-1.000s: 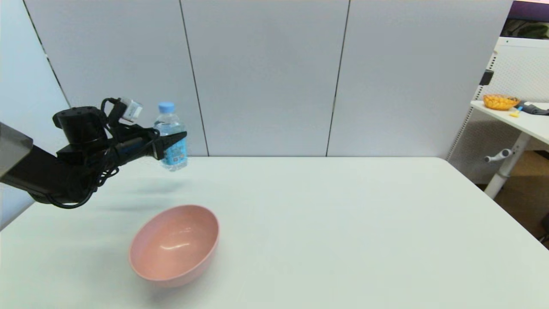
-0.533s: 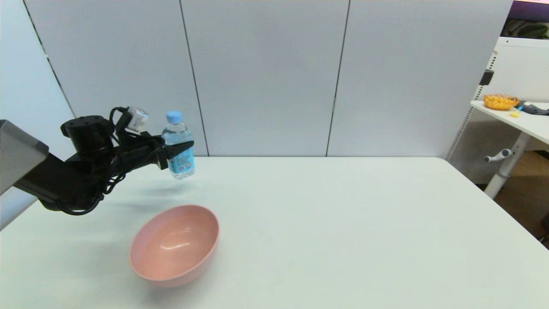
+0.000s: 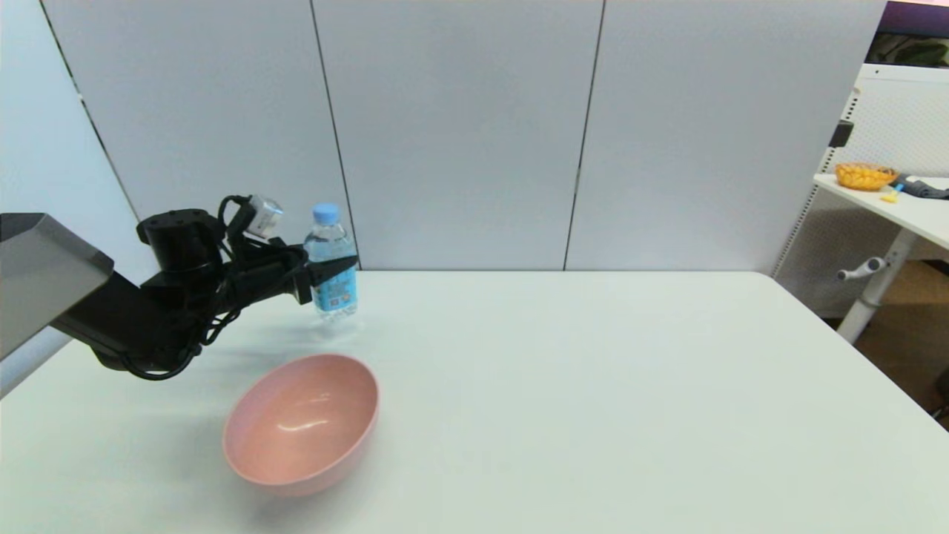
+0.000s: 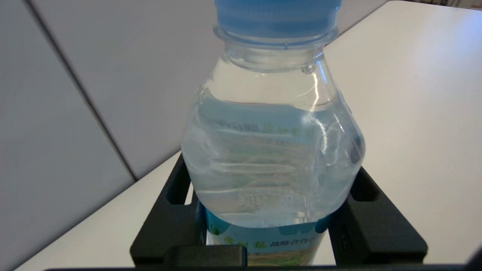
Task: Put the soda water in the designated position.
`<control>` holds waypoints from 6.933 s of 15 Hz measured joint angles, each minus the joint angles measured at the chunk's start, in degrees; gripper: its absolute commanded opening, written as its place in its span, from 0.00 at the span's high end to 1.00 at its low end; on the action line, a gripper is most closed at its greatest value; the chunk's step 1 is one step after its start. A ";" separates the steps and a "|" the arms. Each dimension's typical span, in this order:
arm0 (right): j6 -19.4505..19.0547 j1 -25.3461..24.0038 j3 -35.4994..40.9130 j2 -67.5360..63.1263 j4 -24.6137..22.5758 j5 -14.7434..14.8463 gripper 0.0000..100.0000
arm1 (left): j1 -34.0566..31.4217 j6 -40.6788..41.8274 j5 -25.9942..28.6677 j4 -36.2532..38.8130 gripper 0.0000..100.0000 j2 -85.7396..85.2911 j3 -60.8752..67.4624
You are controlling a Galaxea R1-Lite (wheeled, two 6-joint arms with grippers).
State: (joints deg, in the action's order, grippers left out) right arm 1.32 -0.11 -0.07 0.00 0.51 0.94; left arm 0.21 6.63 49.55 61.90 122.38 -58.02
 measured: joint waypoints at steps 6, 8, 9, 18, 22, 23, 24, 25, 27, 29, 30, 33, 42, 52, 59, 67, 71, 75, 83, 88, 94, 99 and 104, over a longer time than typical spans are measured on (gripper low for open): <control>0.00 0.00 0.00 0.00 0.00 0.00 0.00 | 2.88 0.00 -0.06 0.16 1.00 0.74 1.49; 0.00 0.00 0.00 0.00 0.00 0.00 0.00 | 2.96 0.00 -0.11 0.85 1.00 0.94 2.10; 0.00 0.00 0.00 0.00 0.01 0.02 0.00 | 2.99 -0.02 -0.09 1.40 1.00 1.10 2.34; 0.00 -0.02 -0.02 0.00 0.01 0.00 0.00 | 2.79 -0.11 -0.17 3.11 1.00 1.88 4.71; 0.00 0.00 -0.02 0.00 0.00 0.00 0.00 | 2.02 -0.16 -0.17 3.85 1.00 1.79 5.35; 0.00 0.00 -0.02 0.00 0.01 0.02 0.00 | 1.83 -0.16 -0.17 4.06 1.00 1.71 5.57; -0.02 0.00 -0.02 0.00 0.00 0.00 0.00 | 1.72 -0.16 -0.17 4.24 1.00 1.62 5.92; 0.00 0.00 -0.02 0.00 0.01 0.02 0.00 | 1.63 -0.18 -0.17 4.35 1.00 1.54 6.14; 0.00 0.00 -0.02 -0.02 0.01 0.02 0.00 | 1.50 -0.33 -0.17 4.63 1.00 1.29 6.78; 0.00 0.00 -0.02 -0.02 0.01 0.00 0.00 | 1.39 -0.33 -0.20 5.38 1.00 1.11 7.74; -0.02 0.00 -0.02 0.00 0.00 0.02 0.00 | 1.30 -0.33 -0.24 5.73 1.00 1.02 8.07; 0.00 0.01 -0.02 0.00 0.01 0.00 0.00 | 1.05 -0.35 -0.24 6.18 1.00 0.63 9.12; 0.00 0.01 0.00 0.00 0.01 0.00 0.00 | 0.28 -0.41 -0.27 7.28 1.00 0.46 10.61; 0.00 -0.02 0.00 0.00 0.00 0.00 0.00 | 0.23 -0.44 -0.37 7.66 0.00 0.72 10.25; -0.02 0.00 0.00 0.00 0.01 0.02 0.00 | -0.34 -0.63 -0.39 7.61 0.00 -1.44 10.72; -0.02 0.00 0.00 0.00 0.01 -0.01 0.00 | -2.62 -6.19 -0.83 2.67 0.00 -19.21 14.97; 0.00 0.00 0.00 0.00 0.01 -0.01 0.00 | -3.43 -7.23 -7.55 -1.90 0.00 -33.30 18.12; -0.02 0.00 0.00 0.00 0.00 -0.01 0.00 | -3.58 -6.96 -16.20 -14.12 0.00 -50.92 21.58; 0.00 0.00 0.00 0.00 0.04 0.00 0.00 | -3.62 -2.47 -29.50 -51.60 0.00 -87.25 29.82; 0.00 0.00 0.00 0.00 0.01 0.02 0.00 | -3.07 1.24 -37.16 -59.34 0.00 -104.58 42.47; 0.00 0.00 0.00 0.00 0.00 -0.04 0.00 | -0.56 -0.07 -45.62 -61.09 0.00 -119.00 55.85; -0.02 0.01 0.00 0.00 0.00 0.00 0.00 | -0.34 -4.16 -48.57 -62.04 0.00 -122.17 57.86; 0.02 0.00 0.00 -0.02 0.01 0.00 0.00 | -0.37 -5.58 -48.68 -61.90 0.00 -122.45 57.99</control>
State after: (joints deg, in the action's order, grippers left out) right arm 1.34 -0.11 -0.07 -0.02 0.52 0.94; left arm -0.16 1.05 0.88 0.00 -0.07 -0.02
